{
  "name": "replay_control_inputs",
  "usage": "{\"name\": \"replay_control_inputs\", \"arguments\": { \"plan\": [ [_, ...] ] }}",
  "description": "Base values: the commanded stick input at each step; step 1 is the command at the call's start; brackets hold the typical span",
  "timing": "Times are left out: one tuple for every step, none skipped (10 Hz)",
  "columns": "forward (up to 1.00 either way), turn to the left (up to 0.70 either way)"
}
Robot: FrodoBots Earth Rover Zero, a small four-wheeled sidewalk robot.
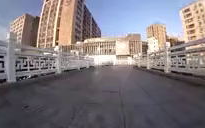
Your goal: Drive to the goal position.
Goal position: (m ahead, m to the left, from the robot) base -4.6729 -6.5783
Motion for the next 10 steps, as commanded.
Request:
{"name": "replay_control_inputs", "arguments": {
  "plan": [
    [0.45, 0.00],
    [0.45, 0.00],
    [0.45, 0.00],
    [0.45, 0.00],
    [0.45, 0.00],
    [0.45, 0.00],
    [0.45, 0.00],
    [0.45, 0.00],
    [0.45, 0.00],
    [0.45, 0.00]
  ]
}}
